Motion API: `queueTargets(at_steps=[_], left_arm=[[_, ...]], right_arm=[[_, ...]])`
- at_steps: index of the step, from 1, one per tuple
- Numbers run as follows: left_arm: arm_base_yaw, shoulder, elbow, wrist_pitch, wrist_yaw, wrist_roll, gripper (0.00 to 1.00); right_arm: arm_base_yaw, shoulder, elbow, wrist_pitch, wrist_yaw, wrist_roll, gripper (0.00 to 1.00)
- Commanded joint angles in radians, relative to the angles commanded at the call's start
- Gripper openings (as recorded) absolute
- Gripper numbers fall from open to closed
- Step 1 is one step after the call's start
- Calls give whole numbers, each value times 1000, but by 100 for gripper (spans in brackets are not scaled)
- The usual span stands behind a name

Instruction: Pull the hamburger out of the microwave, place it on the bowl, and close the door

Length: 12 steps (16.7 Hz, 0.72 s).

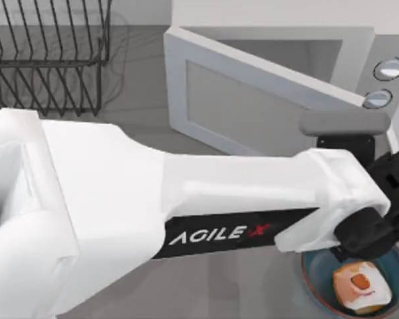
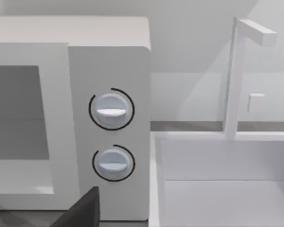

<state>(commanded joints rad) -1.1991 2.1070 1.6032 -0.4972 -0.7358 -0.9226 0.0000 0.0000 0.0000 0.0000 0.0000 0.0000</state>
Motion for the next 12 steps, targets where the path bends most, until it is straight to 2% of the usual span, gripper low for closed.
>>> queueTargets(at_steps=[3,8,12], left_arm=[[-14,48,64,-36,-7,-16,0],[-6,48,67,-33,-3,-12,0],[78,134,180,-2,47,78,0]], right_arm=[[0,0,0,0,0,0,100],[0,0,0,0,0,0,100],[0,0,0,0,0,0,100]])
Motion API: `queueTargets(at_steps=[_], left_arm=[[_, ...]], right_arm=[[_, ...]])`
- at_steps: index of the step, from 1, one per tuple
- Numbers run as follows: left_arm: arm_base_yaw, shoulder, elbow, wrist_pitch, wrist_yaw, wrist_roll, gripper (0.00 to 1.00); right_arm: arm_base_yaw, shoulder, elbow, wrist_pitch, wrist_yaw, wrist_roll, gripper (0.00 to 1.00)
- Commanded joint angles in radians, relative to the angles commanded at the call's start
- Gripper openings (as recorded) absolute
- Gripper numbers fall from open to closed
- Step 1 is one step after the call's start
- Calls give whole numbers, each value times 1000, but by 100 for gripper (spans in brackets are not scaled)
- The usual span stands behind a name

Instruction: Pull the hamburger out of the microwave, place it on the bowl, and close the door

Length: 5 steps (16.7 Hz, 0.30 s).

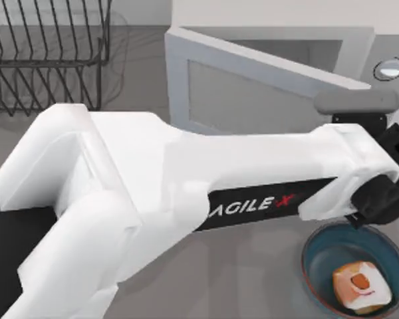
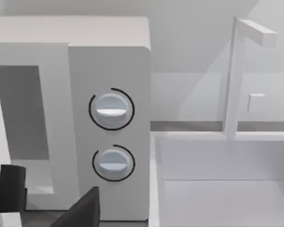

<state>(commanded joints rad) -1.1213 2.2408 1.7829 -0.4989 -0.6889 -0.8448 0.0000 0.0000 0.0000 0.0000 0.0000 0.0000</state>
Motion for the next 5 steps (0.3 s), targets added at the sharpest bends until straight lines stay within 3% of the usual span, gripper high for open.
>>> queueTargets(at_steps=[5], left_arm=[[98,89,119,37,59,105,0]], right_arm=[[0,0,0,0,0,0,100]])
